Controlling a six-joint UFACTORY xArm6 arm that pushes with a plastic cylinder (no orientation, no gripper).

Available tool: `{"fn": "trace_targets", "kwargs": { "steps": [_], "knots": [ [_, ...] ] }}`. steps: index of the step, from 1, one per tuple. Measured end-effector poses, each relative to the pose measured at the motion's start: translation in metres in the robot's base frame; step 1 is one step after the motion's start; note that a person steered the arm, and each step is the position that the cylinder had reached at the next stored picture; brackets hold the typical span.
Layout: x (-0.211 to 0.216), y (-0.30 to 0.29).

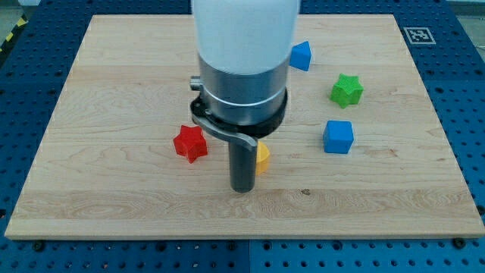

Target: Move the yellow heart into the blue cube

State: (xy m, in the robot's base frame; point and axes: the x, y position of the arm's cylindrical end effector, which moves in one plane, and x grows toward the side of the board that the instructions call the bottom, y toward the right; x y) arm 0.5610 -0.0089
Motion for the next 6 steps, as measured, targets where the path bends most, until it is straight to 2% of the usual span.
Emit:
{"fn": "trace_targets", "kwargs": {
  "steps": [2,6],
  "knots": [
    [-0.003,0.010],
    [-0.056,0.013]
  ]
}}
